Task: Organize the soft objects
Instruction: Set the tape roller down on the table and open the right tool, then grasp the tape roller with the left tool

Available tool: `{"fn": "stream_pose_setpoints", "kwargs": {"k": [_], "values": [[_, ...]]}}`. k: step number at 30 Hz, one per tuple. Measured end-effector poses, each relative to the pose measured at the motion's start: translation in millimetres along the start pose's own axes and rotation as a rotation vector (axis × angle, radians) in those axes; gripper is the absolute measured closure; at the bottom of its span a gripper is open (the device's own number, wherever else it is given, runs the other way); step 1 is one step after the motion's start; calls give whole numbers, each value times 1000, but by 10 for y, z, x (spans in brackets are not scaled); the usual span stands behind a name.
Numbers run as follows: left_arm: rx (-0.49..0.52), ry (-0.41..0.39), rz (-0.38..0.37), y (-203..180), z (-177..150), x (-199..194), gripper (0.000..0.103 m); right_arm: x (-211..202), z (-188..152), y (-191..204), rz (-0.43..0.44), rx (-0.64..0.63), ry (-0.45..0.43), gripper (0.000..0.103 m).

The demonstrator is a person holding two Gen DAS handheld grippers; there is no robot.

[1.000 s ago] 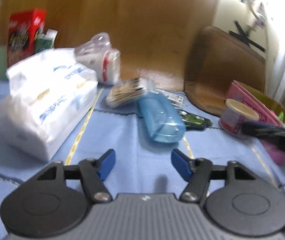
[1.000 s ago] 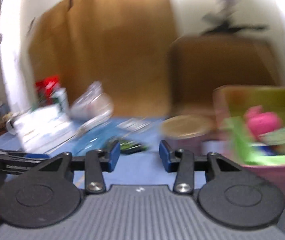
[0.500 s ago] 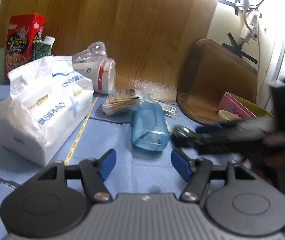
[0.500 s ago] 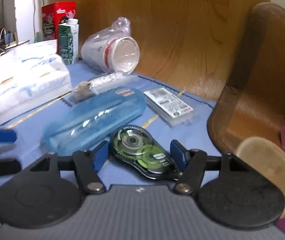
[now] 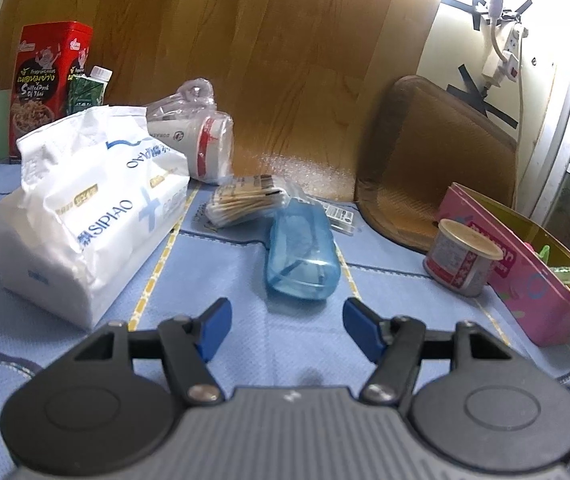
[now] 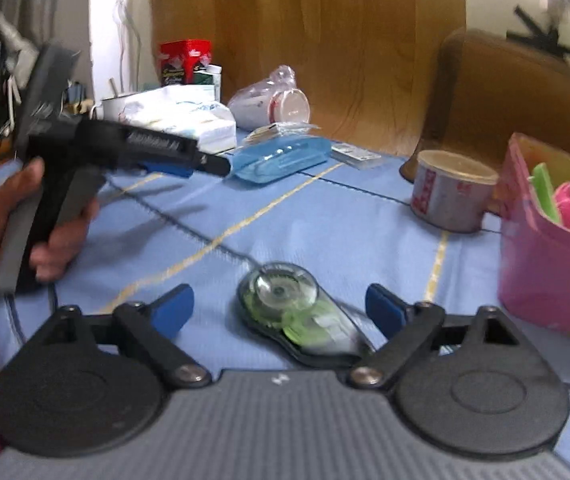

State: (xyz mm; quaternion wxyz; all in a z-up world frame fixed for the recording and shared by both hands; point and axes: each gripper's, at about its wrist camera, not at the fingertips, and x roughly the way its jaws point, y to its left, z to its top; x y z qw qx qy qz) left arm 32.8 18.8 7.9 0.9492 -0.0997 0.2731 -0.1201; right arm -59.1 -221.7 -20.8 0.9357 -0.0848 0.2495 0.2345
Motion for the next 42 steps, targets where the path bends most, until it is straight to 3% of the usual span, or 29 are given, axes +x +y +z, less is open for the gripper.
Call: {"fn": "stream_pose_setpoints", "kwargs": {"k": [3, 5, 6, 7, 8, 10, 15, 18, 20, 22, 24, 26, 27, 28, 29, 35, 39, 42], "values": [[11, 0, 13, -11, -9, -16, 40, 10, -46, -90, -15, 23, 19, 8], [29, 6, 20, -41, -24, -26, 40, -17, -79, -173, -4, 75, 23, 13], [42, 10, 22, -64, -30, -27, 40, -38, -89, -213, -6, 93, 8, 27], [55, 12, 23, -85, -34, -27, 40, -72, -106, -218, -22, 95, 0, 49], [67, 15, 23, -105, -34, -24, 40, -108, -131, -207, -37, 116, -4, 56], [85, 29, 16, -130, -37, -11, 39, -121, -155, -264, -44, 173, -20, 83], [62, 99, -30, -209, -66, -6, 32, -119, -188, -281, -53, 238, -48, 85], [17, 137, -139, -375, -102, -66, 31, -123, -186, -246, -54, 215, -48, 81], [19, 156, -214, -573, -91, -73, 31, -123, -191, -256, -44, 205, -49, 76], [62, 178, -244, -791, -61, -34, 31, -116, -178, -220, -56, 179, -43, 58], [88, 227, -262, -969, -55, 58, 31, -97, -159, -171, -71, 152, -37, 49], [96, 295, -291, -1113, -77, 212, 32, -57, -141, -160, -78, 136, -35, 50], [109, 285, -290, -1153, -95, 242, 33, -32, -129, -163, -83, 137, -33, 52], [139, 280, -288, -1218, -123, 280, 38, -16, -117, -168, -91, 138, -36, 71], [164, 272, -296, -1262, -145, 292, 44, -3, -106, -180, -87, 147, -39, 76], [94, 224, -355, -1331, -117, 127, 50, -176, -172, -4, -149, 68, -124, 78], [145, 154, -410, -1609, 100, 14, 50, -450, -164, -7, -250, 29, -244, 78], [200, 152, -454, -1995, 271, 126, 50, -615, -101, -163, -329, 39, -323, 78]]}}
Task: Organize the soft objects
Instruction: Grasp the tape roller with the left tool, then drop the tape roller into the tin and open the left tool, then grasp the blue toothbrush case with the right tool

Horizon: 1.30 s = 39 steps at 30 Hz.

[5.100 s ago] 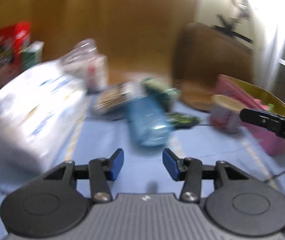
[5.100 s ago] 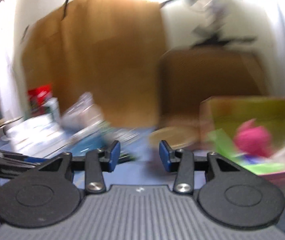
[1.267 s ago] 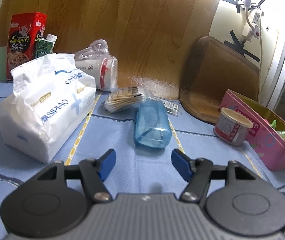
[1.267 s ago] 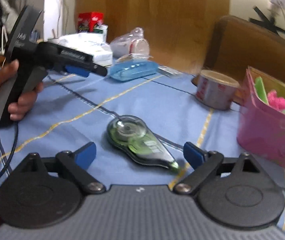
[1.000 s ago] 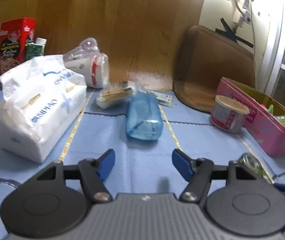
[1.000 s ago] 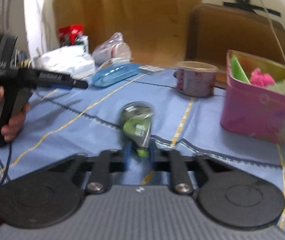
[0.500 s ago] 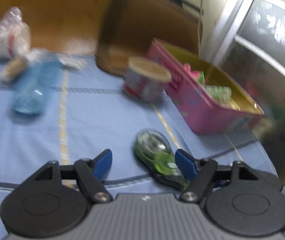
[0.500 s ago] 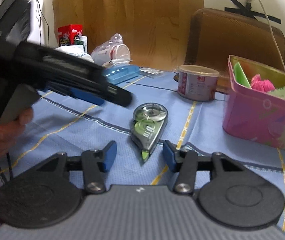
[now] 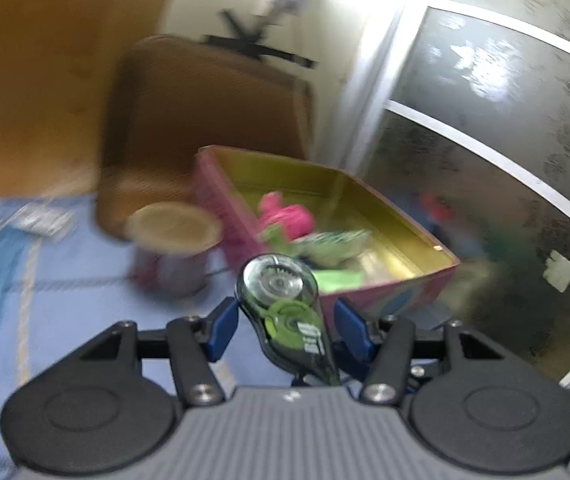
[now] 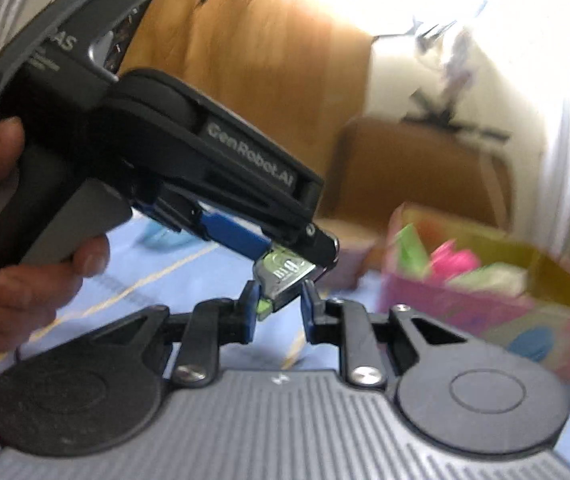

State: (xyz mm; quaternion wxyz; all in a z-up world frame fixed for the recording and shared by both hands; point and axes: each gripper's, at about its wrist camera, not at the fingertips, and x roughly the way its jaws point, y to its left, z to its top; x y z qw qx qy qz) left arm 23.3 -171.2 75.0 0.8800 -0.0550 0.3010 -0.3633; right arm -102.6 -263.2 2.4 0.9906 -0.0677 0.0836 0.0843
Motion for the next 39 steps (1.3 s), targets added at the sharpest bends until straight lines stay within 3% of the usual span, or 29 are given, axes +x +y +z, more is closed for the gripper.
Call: {"fn": "stream_pose_setpoints", "kwargs": {"k": [3, 5, 8, 10, 11, 16, 22, 30, 39], "values": [[49, 10, -13, -261, 186, 318, 49, 46, 56, -294, -79, 28, -15, 78], [103, 10, 9, -423, 251, 566, 41, 136, 61, -544, -100, 74, -6, 78], [126, 7, 104, -526, 280, 790, 34, 370, 42, -884, -109, 53, 61, 78], [88, -3, 75, -504, 263, 703, 34, 405, 34, -1106, -133, 27, 133, 62], [82, -23, 53, -469, 226, 617, 32, 306, 41, -1205, -150, 26, 132, 60], [139, -45, 93, -398, 108, 413, 28, -365, 47, -1610, -173, 143, 81, 59], [55, -11, 116, -171, 52, 177, 24, -667, -82, -1858, -247, 316, 72, 59], [-24, -53, 225, 321, -143, -398, 19, -598, 133, -1536, -147, 347, 65, 59], [-84, -112, 492, 1318, -462, -1045, 16, 29, 437, -499, 138, 280, 116, 59]]}}
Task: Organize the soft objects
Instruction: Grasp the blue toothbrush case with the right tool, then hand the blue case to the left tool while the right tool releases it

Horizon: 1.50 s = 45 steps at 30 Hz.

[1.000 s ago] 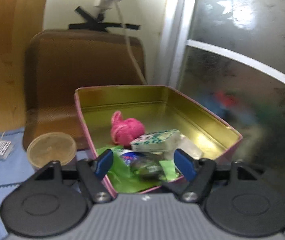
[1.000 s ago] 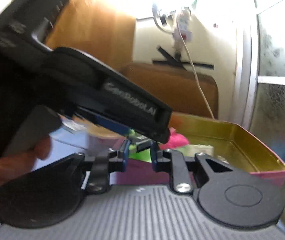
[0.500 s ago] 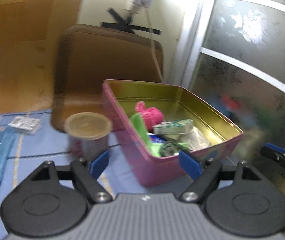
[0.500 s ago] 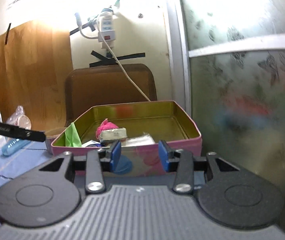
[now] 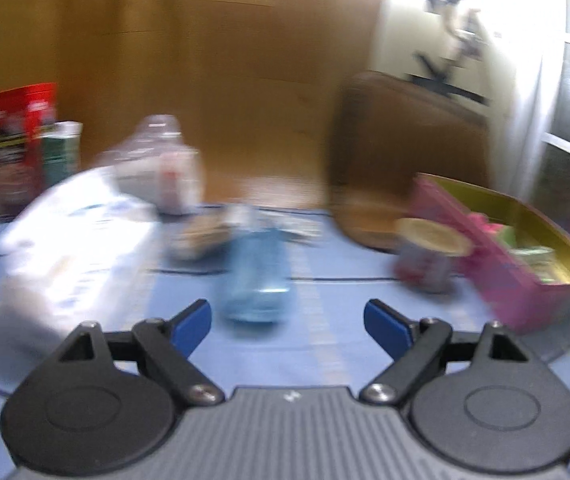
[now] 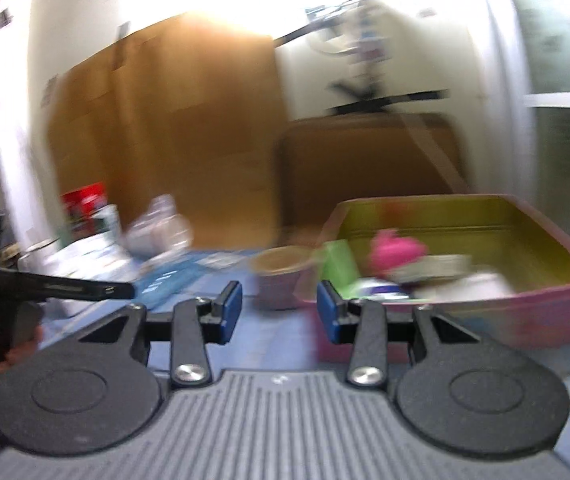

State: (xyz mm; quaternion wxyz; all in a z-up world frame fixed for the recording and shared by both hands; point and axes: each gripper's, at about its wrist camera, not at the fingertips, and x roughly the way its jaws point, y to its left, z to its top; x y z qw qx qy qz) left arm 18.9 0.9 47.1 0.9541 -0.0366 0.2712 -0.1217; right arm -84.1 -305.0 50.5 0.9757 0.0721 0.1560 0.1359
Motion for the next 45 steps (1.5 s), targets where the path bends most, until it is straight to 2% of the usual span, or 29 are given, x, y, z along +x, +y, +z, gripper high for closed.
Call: {"fn": "stream_pose_setpoints", "kwargs": {"k": [6, 8, 11, 13, 16, 20, 21, 24, 27, 29, 31, 34, 37, 39, 40, 42, 45], "values": [[-86, -13, 74, 591, -203, 90, 17, 790, 79, 560, 114, -45, 109, 59], [-165, 4, 55, 733, -251, 144, 21, 1100, 123, 685, 129, -36, 137, 59], [-221, -72, 18, 840, -252, 70, 20, 1556, 157, 881, 133, -30, 171, 52], [-236, -104, 2, 891, -263, 35, 20, 1817, 155, 1007, 128, -18, 193, 40], [-239, -129, -10, 902, -277, 1, 18, 2189, 116, 1218, 117, -32, 234, 29], [-253, -123, -29, 923, -281, 6, 18, 2631, 11, 1356, 21, -90, 321, 29], [-253, -125, -29, 918, -280, 3, 18, 2670, -18, 1318, 11, -81, 341, 33], [-244, -126, -32, 900, -290, -3, 18, 2492, -46, 1166, 3, -49, 327, 45], [-227, -117, -44, 871, -287, -2, 18, 2046, -117, 937, 40, 7, 329, 47], [-199, -85, -81, 822, -273, 24, 18, 1649, -217, 806, 59, 24, 319, 47], [-198, -18, -161, 746, -258, 69, 18, 1292, -333, 706, 79, 49, 309, 47], [-265, 104, -347, 494, -271, 154, 14, 830, -480, 583, 98, 108, 286, 47], [-291, 210, -463, 163, -258, 283, 7, 609, -594, 470, 124, 210, 263, 47], [-283, 282, -506, -91, -254, 402, 7, 565, -642, 452, 141, 264, 237, 47], [-260, 280, -495, -205, -248, 422, 8, 555, -664, 456, 151, 278, 225, 47], [-205, 291, -471, -393, -218, 467, 34, 524, -670, 444, 160, 286, 206, 47], [-207, 300, -514, -593, -98, 500, 38, 391, -637, 449, 126, 235, 151, 48]]}}
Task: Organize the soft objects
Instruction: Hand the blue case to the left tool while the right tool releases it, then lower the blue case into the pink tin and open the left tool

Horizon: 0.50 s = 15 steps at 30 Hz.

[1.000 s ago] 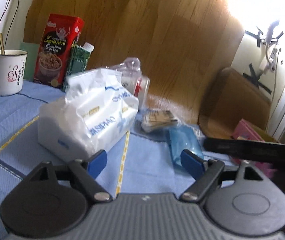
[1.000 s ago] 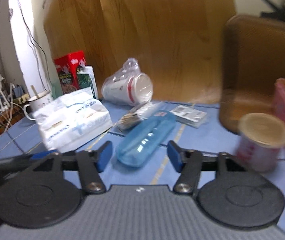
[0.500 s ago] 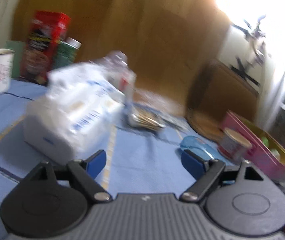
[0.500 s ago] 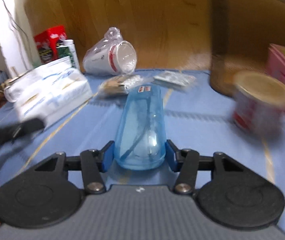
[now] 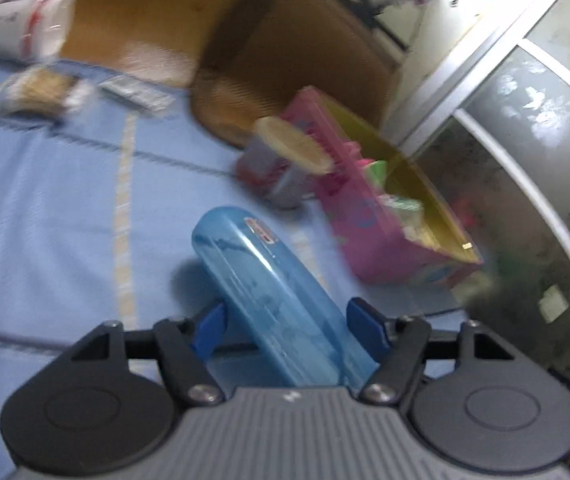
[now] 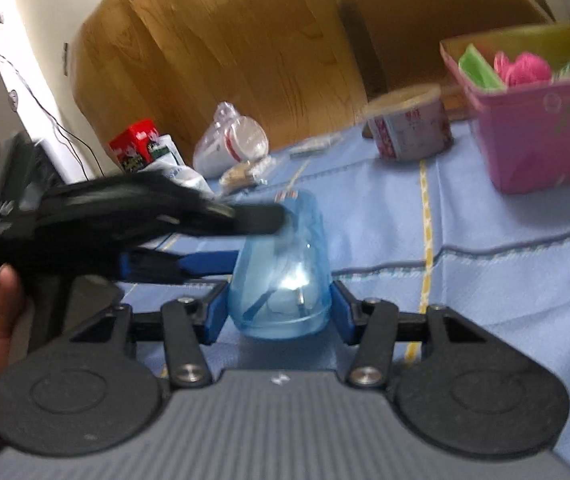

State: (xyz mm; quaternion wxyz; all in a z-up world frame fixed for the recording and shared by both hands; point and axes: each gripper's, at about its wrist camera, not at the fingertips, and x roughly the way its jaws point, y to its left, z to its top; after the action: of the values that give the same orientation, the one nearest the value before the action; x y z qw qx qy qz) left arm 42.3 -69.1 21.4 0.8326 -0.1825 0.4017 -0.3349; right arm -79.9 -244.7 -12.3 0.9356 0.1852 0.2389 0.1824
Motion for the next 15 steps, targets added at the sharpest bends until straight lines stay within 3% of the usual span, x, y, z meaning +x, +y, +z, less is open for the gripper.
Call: {"fn": "stream_pose_setpoints", "kwargs": {"k": [5, 9, 15], "values": [[136, -35, -56, -634, 330, 222, 40, -304, 229, -155, -71, -45, -157, 48], [225, -37, -70, -1137, 527, 622, 40, -440, 481, -357, -188, -94, -263, 47], [282, -10, -36, -1558, 691, 1310, 36, -376, 822, -956, -287, -49, -283, 47]]}}
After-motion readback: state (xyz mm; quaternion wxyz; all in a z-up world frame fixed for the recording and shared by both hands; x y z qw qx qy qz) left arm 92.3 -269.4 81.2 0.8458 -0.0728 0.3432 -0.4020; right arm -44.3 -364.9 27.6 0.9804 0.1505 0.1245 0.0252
